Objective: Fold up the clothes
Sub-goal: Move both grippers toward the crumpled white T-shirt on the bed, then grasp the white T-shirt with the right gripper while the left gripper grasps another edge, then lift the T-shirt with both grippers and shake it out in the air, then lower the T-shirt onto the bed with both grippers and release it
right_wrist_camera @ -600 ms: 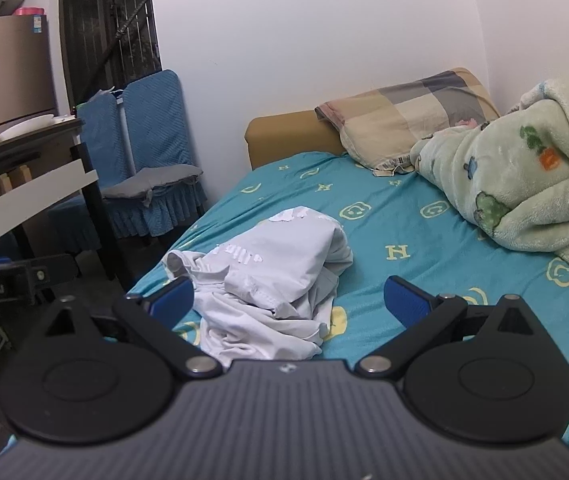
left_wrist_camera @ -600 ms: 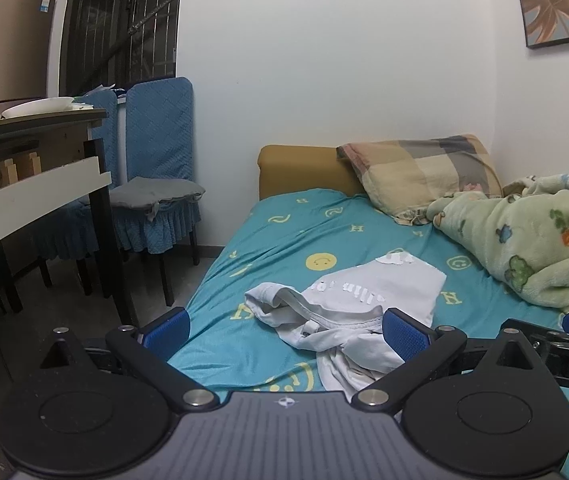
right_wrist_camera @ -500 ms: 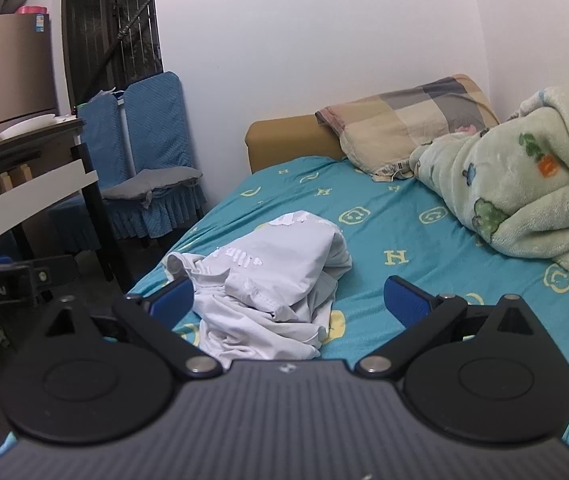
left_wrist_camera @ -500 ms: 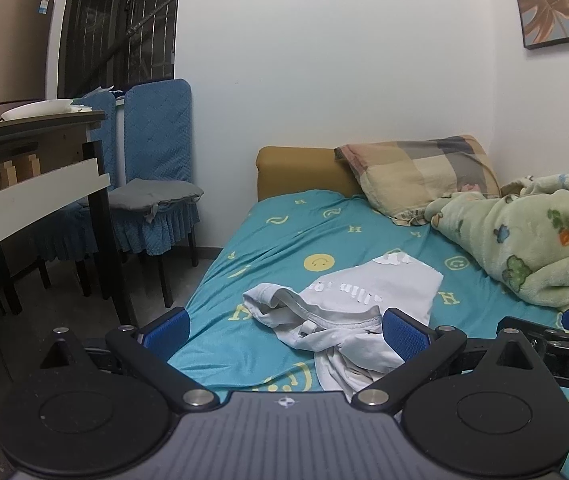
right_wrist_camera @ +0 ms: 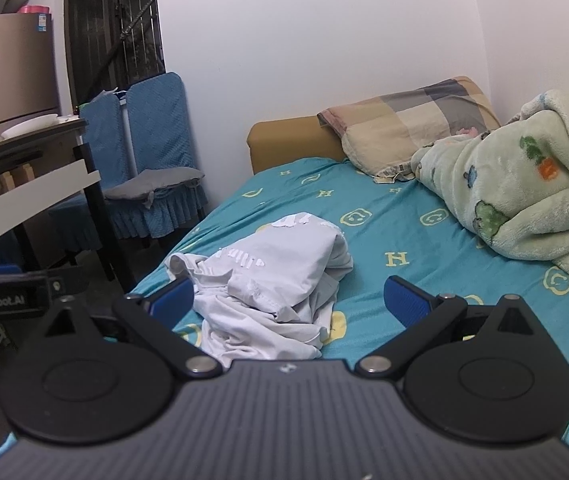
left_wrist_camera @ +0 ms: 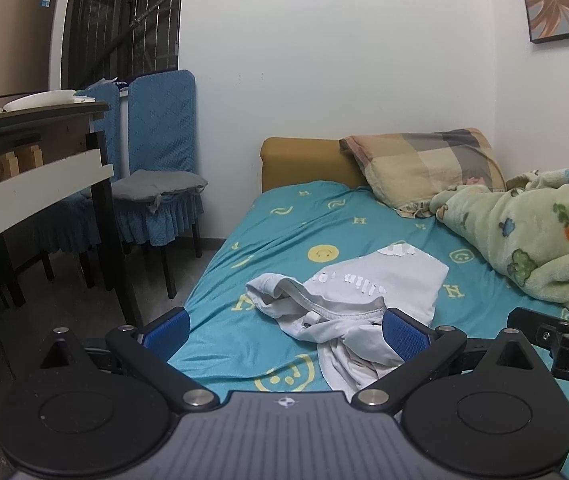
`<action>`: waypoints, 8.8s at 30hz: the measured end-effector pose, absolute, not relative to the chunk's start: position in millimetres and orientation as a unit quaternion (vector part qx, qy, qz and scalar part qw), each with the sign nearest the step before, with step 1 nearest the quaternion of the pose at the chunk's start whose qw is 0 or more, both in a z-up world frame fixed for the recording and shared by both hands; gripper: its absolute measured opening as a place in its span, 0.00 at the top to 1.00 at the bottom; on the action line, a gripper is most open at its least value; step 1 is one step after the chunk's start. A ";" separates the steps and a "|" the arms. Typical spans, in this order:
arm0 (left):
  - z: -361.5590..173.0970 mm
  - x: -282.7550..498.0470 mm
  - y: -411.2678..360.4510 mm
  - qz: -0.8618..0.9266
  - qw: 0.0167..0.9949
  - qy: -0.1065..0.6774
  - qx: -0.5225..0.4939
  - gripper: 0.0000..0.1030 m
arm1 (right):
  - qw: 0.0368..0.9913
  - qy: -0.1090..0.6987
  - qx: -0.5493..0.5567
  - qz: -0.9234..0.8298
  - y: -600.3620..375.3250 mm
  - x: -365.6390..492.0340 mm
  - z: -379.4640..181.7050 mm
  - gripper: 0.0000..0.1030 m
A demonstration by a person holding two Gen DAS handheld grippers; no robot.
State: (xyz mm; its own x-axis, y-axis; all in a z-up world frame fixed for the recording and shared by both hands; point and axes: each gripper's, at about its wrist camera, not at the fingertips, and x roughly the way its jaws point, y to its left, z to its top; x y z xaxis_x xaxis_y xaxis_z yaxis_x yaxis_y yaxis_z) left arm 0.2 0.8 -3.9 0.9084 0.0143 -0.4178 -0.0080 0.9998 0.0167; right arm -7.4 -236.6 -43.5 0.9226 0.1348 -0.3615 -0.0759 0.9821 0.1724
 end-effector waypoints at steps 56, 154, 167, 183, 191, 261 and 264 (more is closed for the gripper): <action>-84.5 129.5 77.4 -0.002 0.964 0.259 -0.058 0.00 | 0.957 0.285 0.016 0.049 -164.4 147.6 -108.9 0.81; -28.4 19.4 -18.0 0.063 0.996 0.058 0.013 0.00 | 0.889 0.426 0.145 -0.084 -273.7 28.4 -110.1 0.20; -0.1 -11.8 7.7 0.100 0.992 0.055 -0.051 0.00 | 0.978 0.082 0.077 -0.176 -268.3 -52.4 2.7 0.19; 273.7 -178.0 30.2 0.062 0.984 -0.124 -0.112 0.00 | 0.992 -0.037 0.060 -0.102 -280.6 -217.1 274.7 0.19; 416.2 -207.0 20.4 0.080 0.982 -0.156 -0.066 0.00 | 0.991 -0.071 0.026 -0.108 -275.0 -251.7 390.6 0.16; 1.8 62.6 -23.4 -0.073 0.969 0.237 -0.008 0.00 | 0.979 0.186 0.085 0.020 -270.7 -4.8 13.5 0.26; -21.0 70.1 -14.7 -0.068 0.958 0.275 -0.028 0.00 | 0.981 0.184 0.054 0.025 -263.4 -15.2 8.2 0.35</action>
